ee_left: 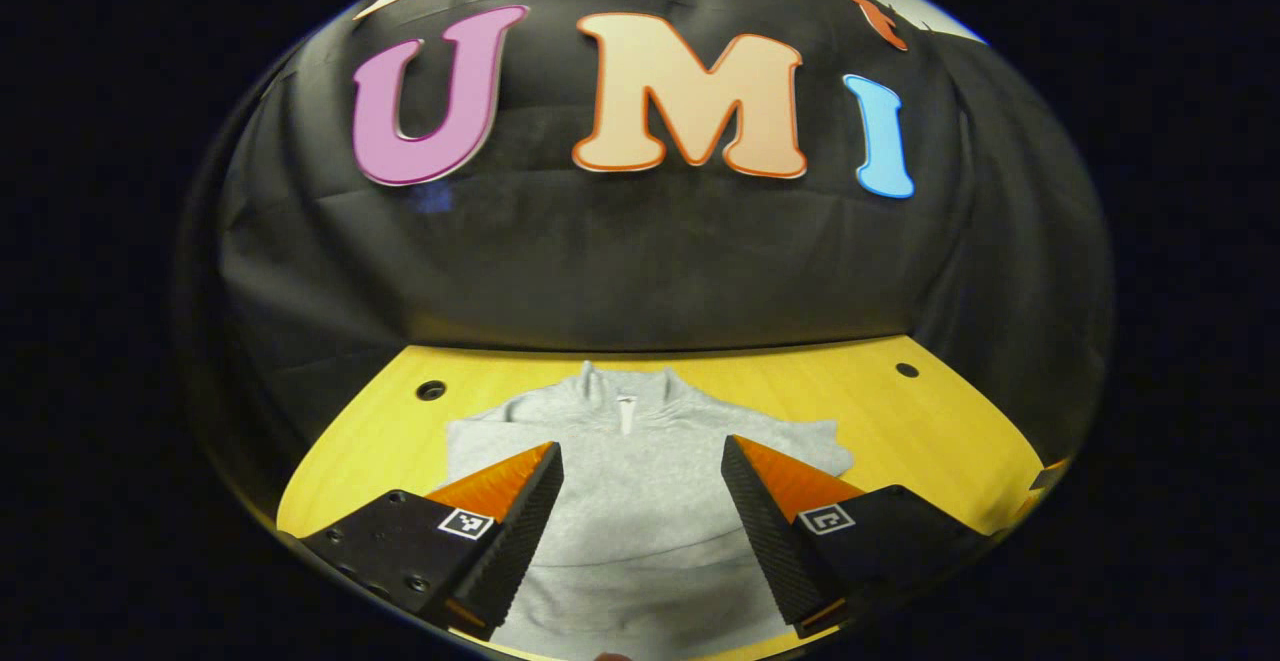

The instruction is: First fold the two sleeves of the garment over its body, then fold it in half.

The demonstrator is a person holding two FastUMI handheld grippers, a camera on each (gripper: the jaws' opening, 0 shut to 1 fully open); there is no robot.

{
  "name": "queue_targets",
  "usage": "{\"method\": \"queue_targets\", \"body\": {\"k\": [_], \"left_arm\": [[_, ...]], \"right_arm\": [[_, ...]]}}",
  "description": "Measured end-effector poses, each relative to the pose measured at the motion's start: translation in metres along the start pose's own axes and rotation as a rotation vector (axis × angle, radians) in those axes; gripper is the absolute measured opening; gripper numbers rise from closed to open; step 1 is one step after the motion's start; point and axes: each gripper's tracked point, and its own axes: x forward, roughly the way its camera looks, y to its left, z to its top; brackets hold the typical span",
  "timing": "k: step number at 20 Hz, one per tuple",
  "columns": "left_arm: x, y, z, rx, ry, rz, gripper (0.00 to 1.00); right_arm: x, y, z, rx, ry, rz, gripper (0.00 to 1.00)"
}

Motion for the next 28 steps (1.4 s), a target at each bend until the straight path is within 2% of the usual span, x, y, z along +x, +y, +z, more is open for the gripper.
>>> {"method": "queue_targets", "body": {"k": [1,3,5,6,7,10,11,13,14,15,16,20,21,23,24,26,27,28], "left_arm": [[-0.009,0.018,-0.004,-0.005,0.005,0.022,0.94],[-0.023,0.049,-0.013,-0.009,0.018,0.061,0.94],[-0.036,0.078,-0.019,0.001,0.019,0.093,0.94],[-0.042,0.091,-0.024,0.003,0.025,0.107,0.94],[-0.047,0.100,-0.030,0.004,0.038,0.111,0.94],[-0.061,0.123,-0.048,-0.016,0.069,0.118,0.94],[-0.065,0.130,-0.058,-0.033,0.084,0.121,0.94],[-0.071,0.138,-0.076,-0.065,0.119,0.122,0.94],[-0.074,0.140,-0.087,-0.080,0.143,0.115,0.94],[-0.077,0.141,-0.097,-0.089,0.166,0.107,0.94],[-0.077,0.143,-0.106,-0.092,0.183,0.105,0.93],[-0.082,0.147,-0.142,-0.088,0.251,0.096,0.93],[-0.083,0.148,-0.152,-0.085,0.272,0.094,0.93],[-0.083,0.148,-0.165,-0.079,0.297,0.089,0.93],[-0.081,0.149,-0.171,-0.081,0.308,0.089,0.93],[-0.079,0.150,-0.180,-0.089,0.323,0.090,0.93],[-0.077,0.151,-0.185,-0.091,0.329,0.092,0.93],[-0.077,0.153,-0.189,-0.094,0.337,0.095,0.93]], "right_arm": [[0.005,0.008,0.002,0.001,-0.001,0.008,0.96],[0.017,0.023,0.002,0.005,0.004,0.018,0.99],[0.028,0.036,0.002,-0.001,0.010,0.019,0.96],[0.033,0.042,0.002,-0.004,0.008,0.017,0.99],[0.037,0.048,0.003,-0.006,0.004,0.015,0.96],[0.050,0.063,-0.004,-0.009,0.021,0.009,0.99],[0.053,0.067,-0.005,-0.013,0.023,0.006,0.95],[0.059,0.074,-0.012,-0.027,0.035,-0.001,0.95],[0.061,0.077,-0.016,-0.034,0.045,-0.001,0.99],[0.064,0.079,-0.019,-0.043,0.053,-0.003,0.96],[0.066,0.080,-0.022,-0.051,0.061,-0.007,0.99],[0.077,0.084,-0.040,-0.050,0.107,-0.022,0.99],[0.080,0.085,-0.045,-0.053,0.119,-0.025,0.96],[0.086,0.086,-0.058,-0.067,0.150,-0.032,0.96],[0.088,0.087,-0.065,-0.076,0.165,-0.036,0.99],[0.093,0.089,-0.074,-0.089,0.187,-0.043,0.99],[0.097,0.088,-0.078,-0.094,0.197,-0.049,0.96],[0.098,0.088,-0.081,-0.097,0.208,-0.056,0.99]]}}
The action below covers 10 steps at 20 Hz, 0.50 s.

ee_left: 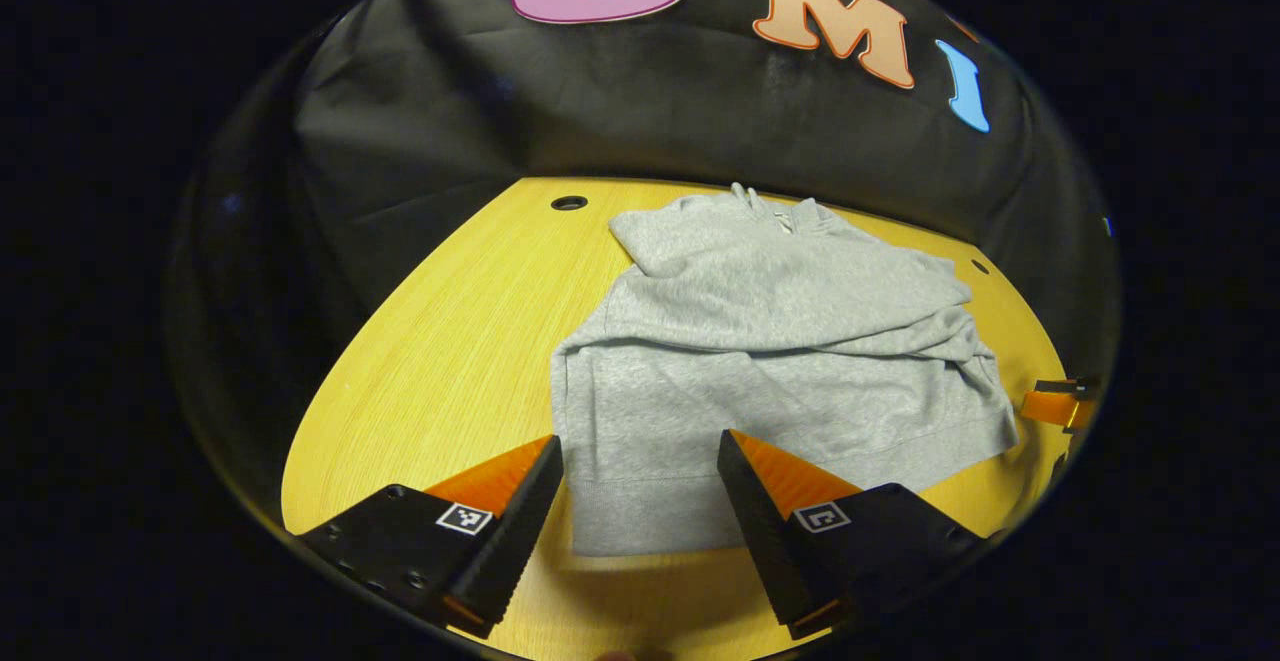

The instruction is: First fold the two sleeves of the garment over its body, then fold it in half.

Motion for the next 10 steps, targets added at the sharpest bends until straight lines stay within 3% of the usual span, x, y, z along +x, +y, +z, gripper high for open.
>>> {"method": "queue_targets", "body": {"k": [4,6,10], "left_arm": [[0.008,0.004,-0.012,-0.024,0.030,0.001,0.93],[0.012,0.007,-0.021,-0.030,0.055,0.005,0.93],[0.013,0.006,-0.018,-0.020,0.030,0.000,0.95]], "right_arm": [[0.012,0.001,-0.005,-0.008,0.029,-0.016,0.96],[0.017,0.002,-0.008,-0.013,0.048,-0.026,0.99],[0.025,0.002,-0.018,-0.031,0.085,-0.043,0.96]]}}
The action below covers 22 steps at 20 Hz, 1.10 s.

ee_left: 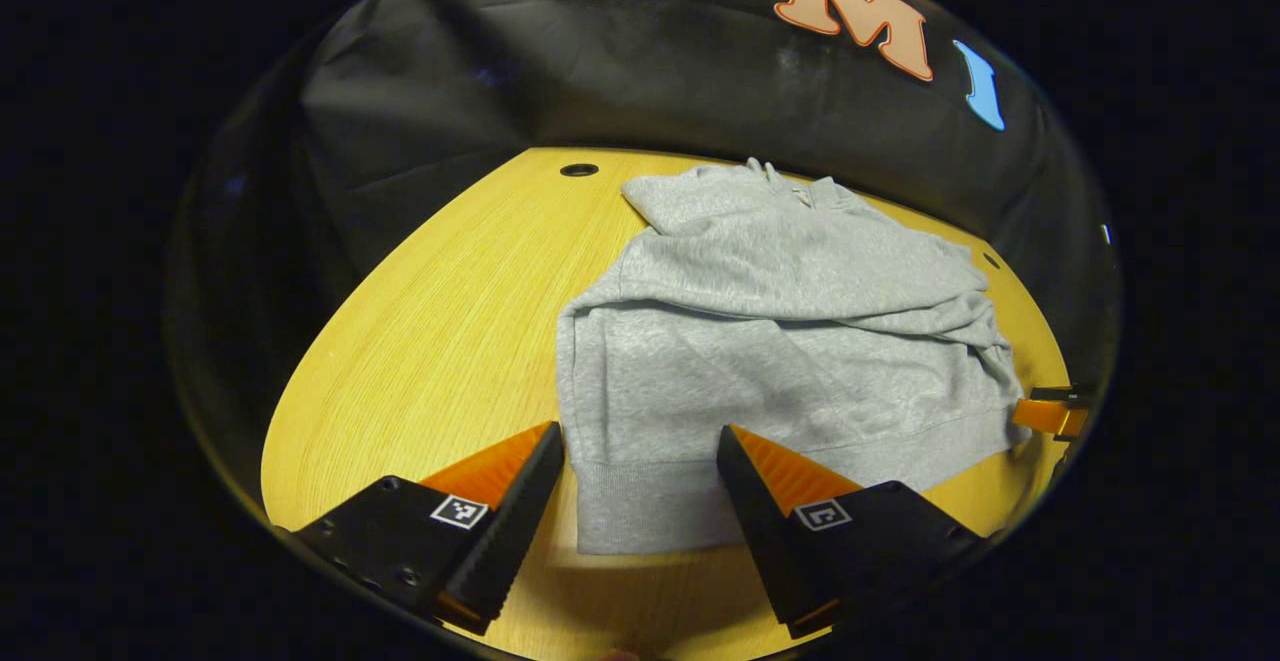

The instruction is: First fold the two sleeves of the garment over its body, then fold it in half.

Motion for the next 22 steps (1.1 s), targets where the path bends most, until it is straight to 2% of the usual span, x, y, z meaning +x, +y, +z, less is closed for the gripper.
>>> {"method": "queue_targets", "body": {"k": [2,3,5,6,8,10,11,12,13,14,15,16,17,18,19,20,22], "left_arm": [[0.000,0.000,-0.002,0.004,0.000,-0.001,0.94],[0.000,0.000,-0.002,0.003,0.003,-0.001,0.95],[0.000,-0.001,-0.001,0.001,-0.006,0.000,0.95],[0.000,-0.002,-0.001,-0.001,-0.011,0.001,0.94],[0.002,-0.003,-0.002,0.009,-0.012,0.001,0.87],[0.002,-0.010,-0.002,0.017,-0.008,-0.019,0.78],[0.002,-0.013,-0.001,0.025,-0.004,-0.032,0.68],[0.002,-0.016,-0.001,0.028,-0.001,-0.047,0.59],[0.002,-0.019,0.000,0.025,-0.003,-0.057,0.54],[0.003,-0.022,-0.001,0.015,-0.004,-0.066,0.39],[0.004,-0.026,0.000,-0.001,-0.015,-0.081,0.36],[0.004,-0.027,0.000,-0.018,-0.017,-0.078,0.18],[0.004,-0.028,0.001,-0.026,-0.025,-0.081,0.17],[0.006,-0.029,0.001,-0.027,-0.024,-0.091,0.11],[0.005,-0.030,0.002,-0.023,-0.025,-0.102,0.10],[0.006,-0.030,0.001,-0.013,-0.019,-0.106,0.03],[0.005,-0.029,0.001,0.005,0.000,-0.108,0.00]], "right_arm": [[0.002,0.001,-0.008,-0.015,0.031,-0.012,0.99],[0.002,0.001,-0.005,-0.030,0.010,-0.018,0.99],[0.005,0.006,-0.006,-0.043,0.014,-0.022,0.95],[0.006,0.005,-0.008,-0.044,0.025,-0.025,0.99],[0.006,0.006,-0.007,-0.037,0.035,-0.016,0.93],[0.009,0.012,-0.006,-0.041,0.038,0.004,0.83],[0.009,0.016,-0.006,-0.040,0.036,0.012,0.69],[0.010,0.019,-0.005,-0.042,0.027,0.021,0.60],[0.010,0.025,-0.005,-0.041,0.020,0.033,0.46],[0.010,0.026,-0.004,-0.034,0.010,0.035,0.36],[0.010,0.027,-0.005,-0.036,0.006,0.032,0.23],[0.010,0.029,-0.004,-0.043,0.007,0.048,0.22],[0.013,0.029,-0.006,-0.033,0.015,0.049,0.18],[0.013,0.031,-0.004,-0.035,0.016,0.064,0.12],[0.020,0.030,-0.004,-0.028,0.035,0.064,0.11],[0.013,0.032,-0.002,-0.039,0.057,0.068,0.05],[0.013,0.031,-0.002,-0.049,0.074,0.065,0.03]]}}
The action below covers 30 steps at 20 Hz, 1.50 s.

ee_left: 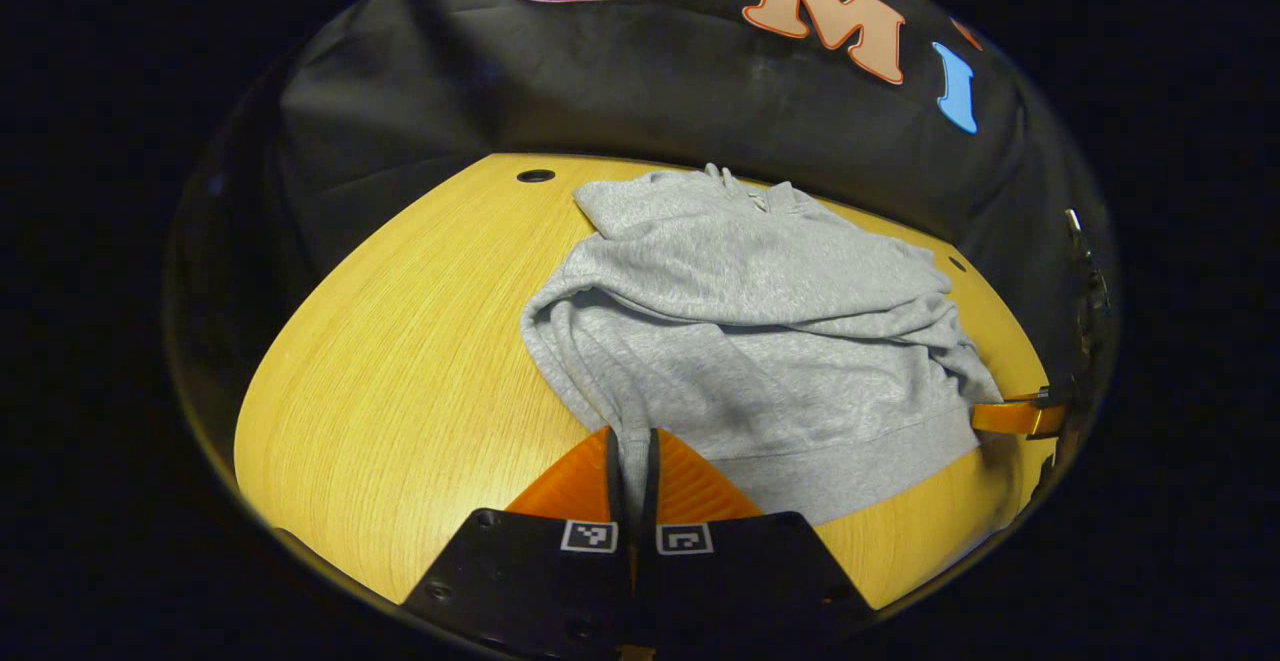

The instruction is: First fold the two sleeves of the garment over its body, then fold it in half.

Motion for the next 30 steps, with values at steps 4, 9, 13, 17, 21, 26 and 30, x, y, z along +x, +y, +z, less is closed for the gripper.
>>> {"method": "queue_targets", "body": {"k": [4,9,13,17,21,26,30], "left_arm": [[-0.002,-0.002,0.000,-0.033,0.044,-0.007,0.00],[-0.011,-0.004,-0.003,-0.071,0.087,-0.022,0.00],[-0.013,-0.006,-0.007,-0.078,0.117,-0.023,0.00],[-0.009,-0.004,-0.007,-0.082,0.152,-0.023,0.00],[-0.015,-0.005,0.006,-0.124,0.140,-0.022,0.00],[-0.032,-0.007,0.042,-0.129,0.082,-0.041,0.00],[-0.034,-0.010,0.077,-0.131,0.042,-0.065,0.00]], "right_arm": [[-0.002,0.000,0.001,0.038,0.010,0.014,0.03],[-0.015,-0.001,0.008,0.067,0.003,0.050,0.02],[-0.021,-0.002,0.009,0.058,0.021,0.072,0.03],[-0.023,0.001,0.011,0.039,0.045,0.108,0.03],[-0.032,0.007,0.026,0.056,-0.001,0.152,0.03],[-0.054,0.012,0.059,0.169,-0.050,0.218,0.03],[-0.061,0.010,0.098,0.275,-0.090,0.258,0.03]]}}
